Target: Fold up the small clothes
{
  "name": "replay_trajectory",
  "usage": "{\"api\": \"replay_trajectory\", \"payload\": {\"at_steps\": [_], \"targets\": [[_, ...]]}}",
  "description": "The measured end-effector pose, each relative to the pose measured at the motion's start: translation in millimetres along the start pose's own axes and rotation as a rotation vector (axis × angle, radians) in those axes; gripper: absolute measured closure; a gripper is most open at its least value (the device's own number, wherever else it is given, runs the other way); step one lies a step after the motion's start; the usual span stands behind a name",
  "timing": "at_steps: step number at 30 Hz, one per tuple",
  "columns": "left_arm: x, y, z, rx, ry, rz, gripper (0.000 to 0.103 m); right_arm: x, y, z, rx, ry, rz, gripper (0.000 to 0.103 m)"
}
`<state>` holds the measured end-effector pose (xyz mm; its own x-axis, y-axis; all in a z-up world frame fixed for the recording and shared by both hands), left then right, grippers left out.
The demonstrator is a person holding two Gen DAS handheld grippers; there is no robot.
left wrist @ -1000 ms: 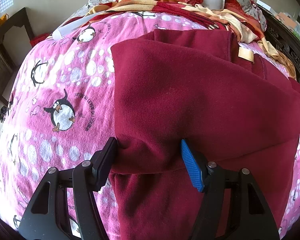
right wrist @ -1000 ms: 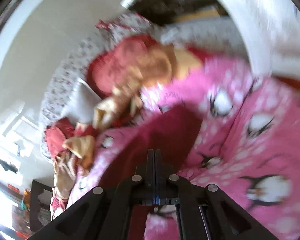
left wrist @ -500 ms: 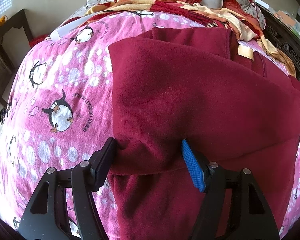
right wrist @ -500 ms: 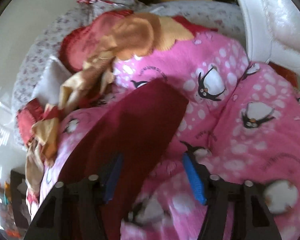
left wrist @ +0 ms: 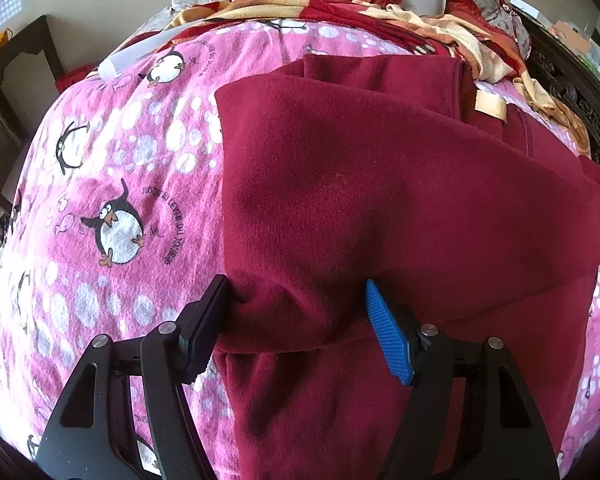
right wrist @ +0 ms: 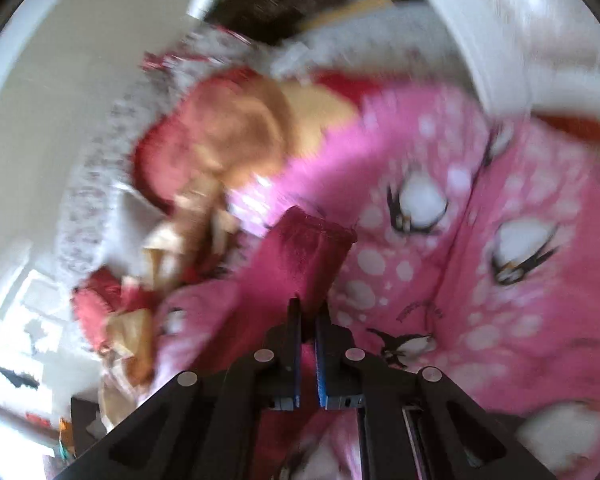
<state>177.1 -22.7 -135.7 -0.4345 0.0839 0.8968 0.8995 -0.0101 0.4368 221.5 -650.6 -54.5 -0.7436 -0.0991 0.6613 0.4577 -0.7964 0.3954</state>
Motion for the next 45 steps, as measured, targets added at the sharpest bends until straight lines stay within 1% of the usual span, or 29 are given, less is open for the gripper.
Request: {"api": "replay_trajectory", "payload": {"at_steps": [1, 3, 7, 10, 12, 14, 16, 18, 19, 21, 23, 24, 25, 26, 27, 28, 30, 33, 34, 35, 37, 38, 39, 40, 41, 42, 43, 44, 45], "targets": [[2.8, -0.8, -0.2, -0.001, -0.003, -0.003, 0.034, 29.4, 7.0, 4.5, 0.022, 0.025, -0.037, 0.098], [8.4, -1.9, -1.6, -0.008, -0.008, -0.01, 0.034, 68.5, 16.3, 9.3, 0.035, 0.059, -0.076, 0.098], [22.8, -3.1, -2.8, -0.011, -0.035, -0.027, 0.034, 164.3, 28.4, 25.6, 0.089, 0.096, -0.178, 0.098], [34.8, -3.4, -3.3, -0.011, -0.059, -0.046, 0.034, 211.4, 24.0, 42.4, 0.133, 0.118, -0.199, 0.098], [42.9, -4.3, -3.1, -0.017, -0.067, -0.062, 0.034, 232.7, 13.8, 59.0, 0.182, 0.135, -0.19, 0.098], [48.8, -4.8, -2.2, -0.023, -0.073, -0.07, 0.034, 239.3, 2.2, 82.1, 0.232, 0.16, -0.165, 0.098], [54.4, -5.6, -0.2, -0.023, -0.083, -0.075, 0.034, 243.1, -17.8, 108.7, 0.295, 0.191, -0.134, 0.098], [60.4, -6.5, 3.1, -0.019, -0.092, -0.082, 0.034, 235.8, -40.9, 143.4, 0.364, 0.235, -0.081, 0.098], [63.8, -5.2, 5.2, -0.015, -0.095, -0.088, 0.034, 227.2, -61.7, 167.0, 0.407, 0.274, -0.031, 0.098], [70.0, -2.3, 10.8, -0.001, -0.099, -0.101, 0.034, 210.2, -92.4, 199.7, 0.474, 0.315, 0.044, 0.098], [75.2, 0.9, 18.6, 0.021, -0.109, -0.112, 0.034, 179.3, -144.0, 243.6, 0.564, 0.379, 0.157, 0.098], [77.6, 2.0, 23.2, 0.035, -0.113, -0.116, 0.034, 168.6, -161.0, 253.2, 0.587, 0.396, 0.19, 0.098], [79.1, 3.0, 27.8, 0.049, -0.117, -0.116, 0.034, 146.8, -193.2, 271.8, 0.627, 0.42, 0.252, 0.098], [80.0, 4.0, 31.8, 0.062, -0.12, -0.116, 0.034, 132.0, -214.5, 281.7, 0.649, 0.431, 0.289, 0.098], [80.5, 4.6, 37.6, 0.081, -0.126, -0.114, 0.034, 114.2, -240.1, 291.2, 0.671, 0.443, 0.335, 0.098], [80.5, 4.7, 41.0, 0.093, -0.13, -0.112, 0.034, 90.3, -273.1, 300.3, 0.688, 0.461, 0.395, 0.098], [80.3, 5.2, 48.2, 0.121, -0.141, -0.109, 0.034, 53.7, -325.2, 309.1, 0.711, 0.472, 0.479, 0.098], [79.3, 6.0, 54.0, 0.149, -0.152, -0.11, 0.034, 8.5, -388.9, 305.8, 0.759, 0.453, 0.569, 0.098], [79.4, 5.6, 54.9, 0.151, -0.154, -0.11, 0.034, -6.6, -410.5, 301.8, 0.776, 0.438, 0.599, 0.098], [78.5, 5.6, 54.6, 0.152, -0.157, -0.109, 0.034, -22.8, -431.0, 293.6, 0.803, 0.402, 0.624, 0.097], [76.1, 6.6, 51.0, 0.148, -0.163, -0.105, 0.034, -42.8, -453.3, 278.7, 0.849, 0.323, 0.647, 0.095], [74.7, 7.6, 47.6, 0.141, -0.168, -0.104, 0.034, -48.4, -462.0, 271.6, 0.868, 0.289, 0.671, 0.088], [74.1, 8.4, 44.7, 0.136, -0.172, -0.105, 0.034, -48.5, -464.7, 266.5, 0.875, 0.282, 0.686, 0.086], [73.1, 10.3, 40.2, 0.127, -0.178, -0.109, 0.034, -43.9, -464.1, 262.9, 0.881, 0.291, 0.689, 0.08], [73.0, 11.9, 34.5, 0.115, -0.186, -0.115, 0.034, -34.4, -459.0, 260.3, 0.892, 0.305, 0.679, 0.068], [72.3, 13.2, 30.3, 0.107, -0.19, -0.119, 0.034, -25.7, -452.2, 256.9, 0.902, 0.313, 0.664, 0.059], [71.0, 15.3, 24.4, 0.099, -0.194, -0.121, 0.034, -10.8, -441.0, 251.5, 0.913, 0.319, 0.631, 0.043], [69.0, 17.1, 18.8, 0.092, -0.2, -0.121, 0.034, -1.2, -431.4, 247.3, 0.921, 0.32, 0.605, 0.041], [66.0, 18.8, 12.4, 0.082, -0.206, -0.117, 0.034, 12.3, -418.6, 243.9, 0.931, 0.313, 0.576, 0.041]]}}
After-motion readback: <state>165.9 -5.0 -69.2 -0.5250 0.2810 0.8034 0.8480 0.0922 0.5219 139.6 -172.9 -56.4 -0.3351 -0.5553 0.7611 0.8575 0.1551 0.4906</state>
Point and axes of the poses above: each gripper's, at about its wrist camera, not at the fingertips, and x roughly against the way its jaws point, z to its left, y to its top, the point moved 9 cm from there along -x, roughly the way its jaws point, and after that the axes turned 2 degrees about z, right-handed, at the moved point
